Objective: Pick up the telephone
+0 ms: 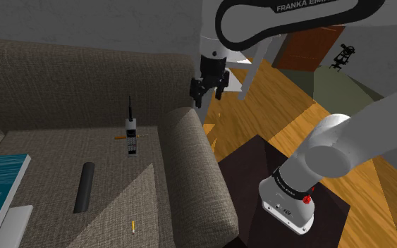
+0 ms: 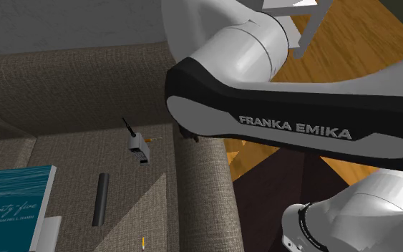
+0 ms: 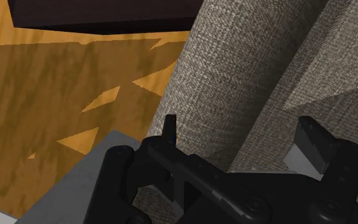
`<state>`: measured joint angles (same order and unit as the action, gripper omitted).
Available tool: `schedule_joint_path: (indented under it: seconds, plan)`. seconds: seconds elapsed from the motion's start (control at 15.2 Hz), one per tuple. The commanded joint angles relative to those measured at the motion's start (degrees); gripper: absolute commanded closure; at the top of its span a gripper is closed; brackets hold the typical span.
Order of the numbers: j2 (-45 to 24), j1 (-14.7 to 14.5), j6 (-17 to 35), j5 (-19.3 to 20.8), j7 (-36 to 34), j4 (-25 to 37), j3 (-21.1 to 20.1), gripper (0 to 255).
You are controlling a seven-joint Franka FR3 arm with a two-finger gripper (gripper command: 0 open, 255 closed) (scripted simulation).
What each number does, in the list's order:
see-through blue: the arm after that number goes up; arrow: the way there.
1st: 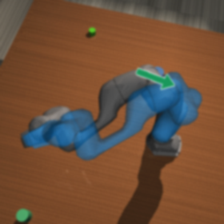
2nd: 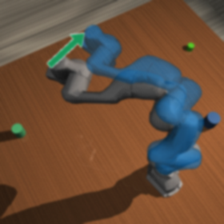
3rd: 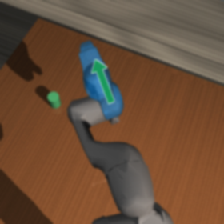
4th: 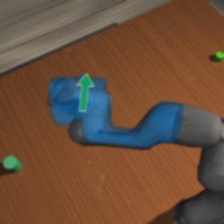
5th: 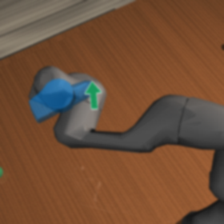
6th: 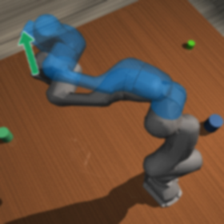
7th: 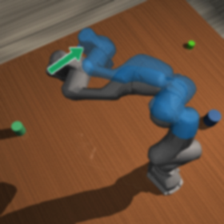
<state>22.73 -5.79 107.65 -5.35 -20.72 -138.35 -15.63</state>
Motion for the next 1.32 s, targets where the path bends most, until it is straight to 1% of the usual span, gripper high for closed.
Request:
schedule_joint_path:
  seconds: [0.0,0.33,0.66,0.92,1.25]
  plan:
    - [-4.4,-0.1,2.6,0.3,-3.6,2.1,-2.1,0]
    - [-15.3,-0.3,7.8,3.2,-12.6,8.0,-6.1,0]
    - [-27.0,-1.6,11.0,8.7,-22.0,15.9,-8.4,0]
    - [-36.6,-4.0,11.8,13.7,-29.1,23.8,-8.4,0]
    - [-48.5,-8.4,10.8,18.9,-36.1,35.8,-6.7,0]
